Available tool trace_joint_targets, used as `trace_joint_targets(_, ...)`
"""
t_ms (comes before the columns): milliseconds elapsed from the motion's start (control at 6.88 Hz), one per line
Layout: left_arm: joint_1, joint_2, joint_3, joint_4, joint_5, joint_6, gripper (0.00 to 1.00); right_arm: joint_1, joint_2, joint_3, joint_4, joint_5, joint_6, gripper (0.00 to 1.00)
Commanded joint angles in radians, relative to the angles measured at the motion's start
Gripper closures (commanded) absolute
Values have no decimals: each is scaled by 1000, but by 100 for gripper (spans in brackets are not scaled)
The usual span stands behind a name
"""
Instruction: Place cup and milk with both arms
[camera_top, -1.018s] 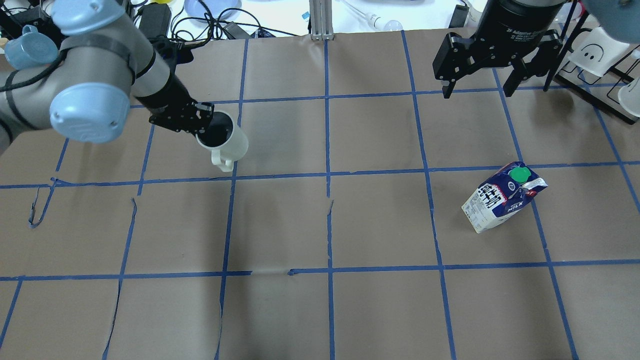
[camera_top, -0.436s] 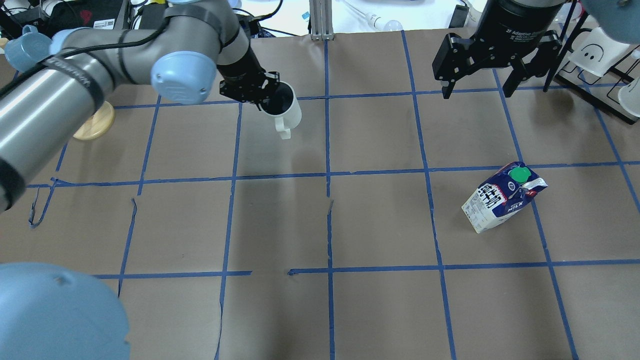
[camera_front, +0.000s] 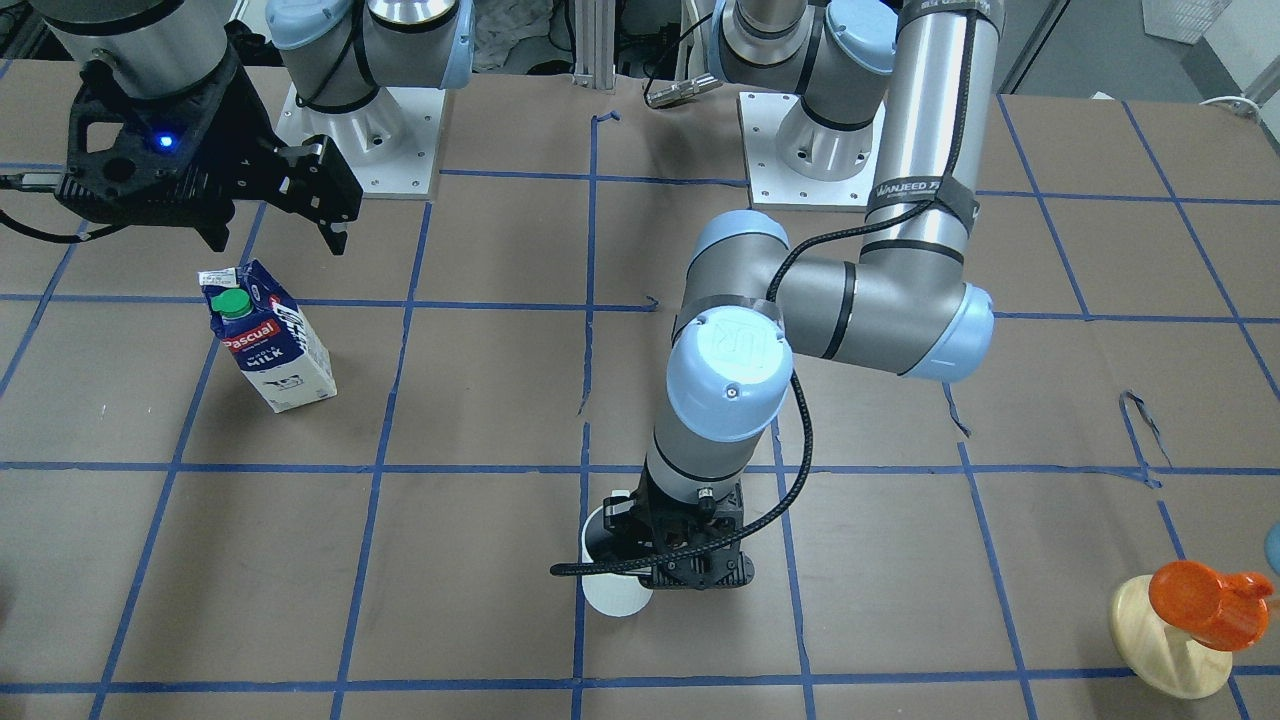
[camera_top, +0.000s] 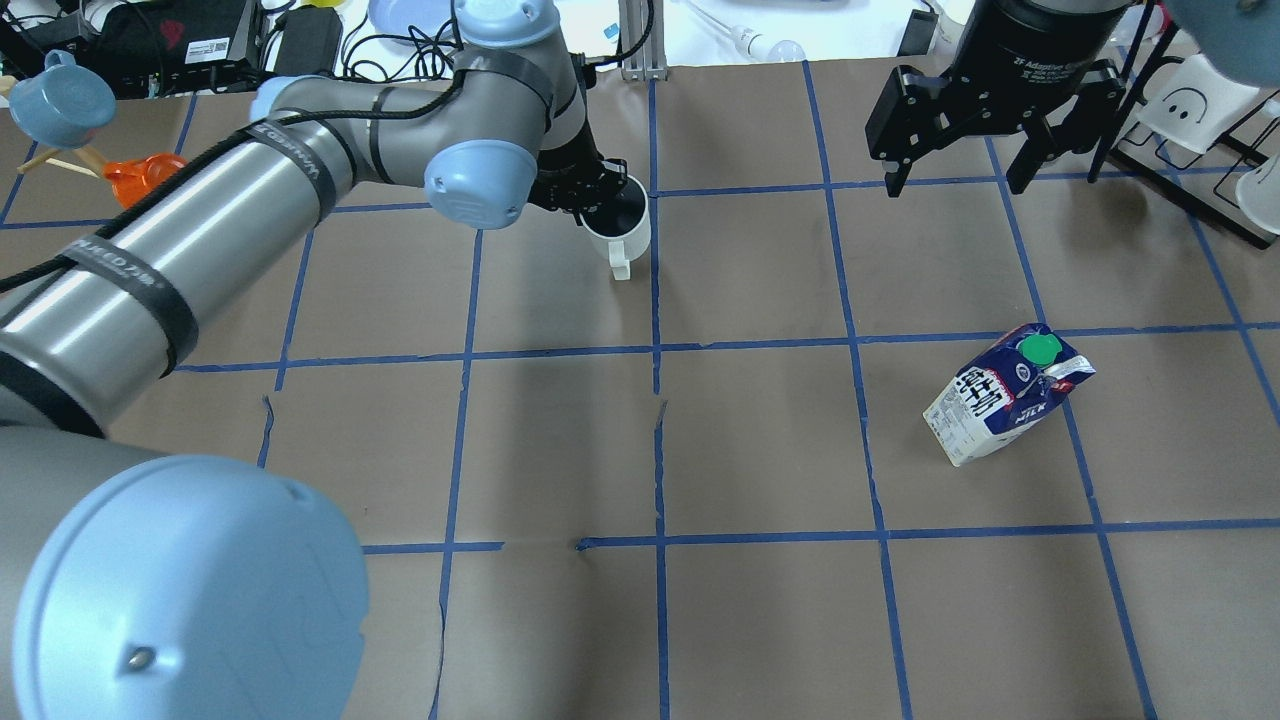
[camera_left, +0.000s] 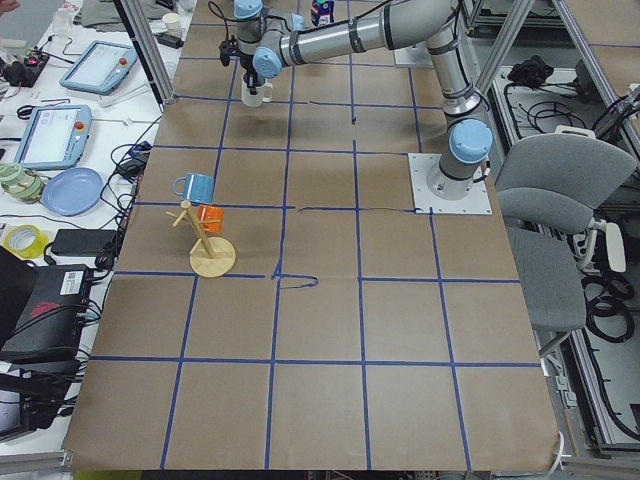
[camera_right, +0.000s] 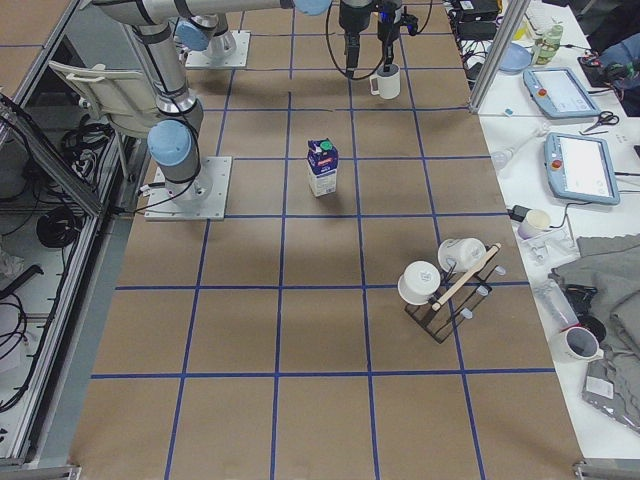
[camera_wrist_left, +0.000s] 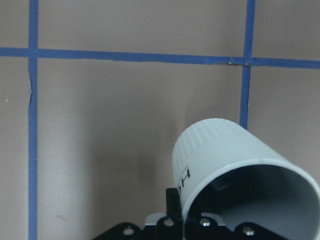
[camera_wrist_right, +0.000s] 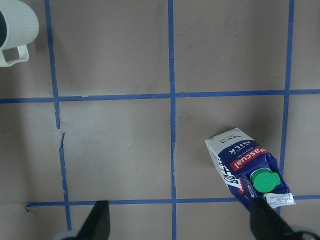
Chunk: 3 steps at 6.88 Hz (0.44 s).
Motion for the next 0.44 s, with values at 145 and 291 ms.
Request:
trace_joint_targets(145,-32,-43,-2,91,4,-82,49,1,4,1,-8,4,-7,0)
trace_joint_targets(291,-32,-22,16,102,1,-84,0,-6,11,2,-2,-7,-12,8)
